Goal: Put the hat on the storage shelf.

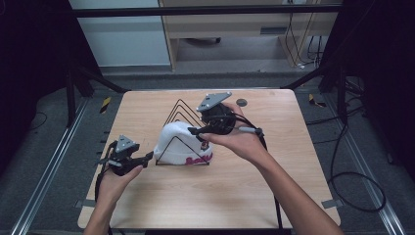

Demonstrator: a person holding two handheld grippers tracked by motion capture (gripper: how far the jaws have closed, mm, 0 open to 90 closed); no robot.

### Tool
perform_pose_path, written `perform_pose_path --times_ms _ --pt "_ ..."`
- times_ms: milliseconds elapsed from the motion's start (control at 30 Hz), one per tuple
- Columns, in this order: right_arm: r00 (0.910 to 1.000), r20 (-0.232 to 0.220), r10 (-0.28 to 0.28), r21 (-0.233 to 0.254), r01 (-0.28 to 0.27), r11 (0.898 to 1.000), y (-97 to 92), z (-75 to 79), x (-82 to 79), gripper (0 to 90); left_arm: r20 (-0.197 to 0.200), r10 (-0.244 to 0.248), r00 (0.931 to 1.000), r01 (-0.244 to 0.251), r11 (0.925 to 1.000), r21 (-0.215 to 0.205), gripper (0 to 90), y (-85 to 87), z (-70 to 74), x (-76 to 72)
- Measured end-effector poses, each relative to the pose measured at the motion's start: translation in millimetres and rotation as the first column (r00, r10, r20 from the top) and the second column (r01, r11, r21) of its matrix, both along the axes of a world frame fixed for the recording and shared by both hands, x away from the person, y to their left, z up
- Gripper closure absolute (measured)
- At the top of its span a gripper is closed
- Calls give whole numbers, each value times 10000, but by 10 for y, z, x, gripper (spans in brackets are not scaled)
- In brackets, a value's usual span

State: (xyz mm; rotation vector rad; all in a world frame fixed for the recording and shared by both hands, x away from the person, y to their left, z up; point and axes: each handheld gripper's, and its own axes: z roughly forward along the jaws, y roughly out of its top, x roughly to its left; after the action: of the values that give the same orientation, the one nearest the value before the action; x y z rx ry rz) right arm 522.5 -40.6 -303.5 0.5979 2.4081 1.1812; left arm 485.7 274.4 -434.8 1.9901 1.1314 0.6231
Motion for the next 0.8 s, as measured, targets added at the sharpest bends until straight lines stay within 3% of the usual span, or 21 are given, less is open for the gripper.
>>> perform_pose_path --times_ms 33,167,467,800 --pt "10000 0 0 0 0 10000 0 0 0 262 -60 -12 10000 12 10000 52 293 3 -5 0" --pt "9982 181 -580 105 578 9983 -146 43 -17 145 -185 143 9997 -142 9999 86 128 23 -22 -11" --pt "9858 369 -1636 554 1615 9853 -552 20 -61 66 -442 3 9990 1 10000 79 65 106 -91 -31" --pt "9665 31 -2568 474 2563 9654 -1144 -315 -133 86 -570 200 9982 -191 9997 171 61 238 -161 -43"
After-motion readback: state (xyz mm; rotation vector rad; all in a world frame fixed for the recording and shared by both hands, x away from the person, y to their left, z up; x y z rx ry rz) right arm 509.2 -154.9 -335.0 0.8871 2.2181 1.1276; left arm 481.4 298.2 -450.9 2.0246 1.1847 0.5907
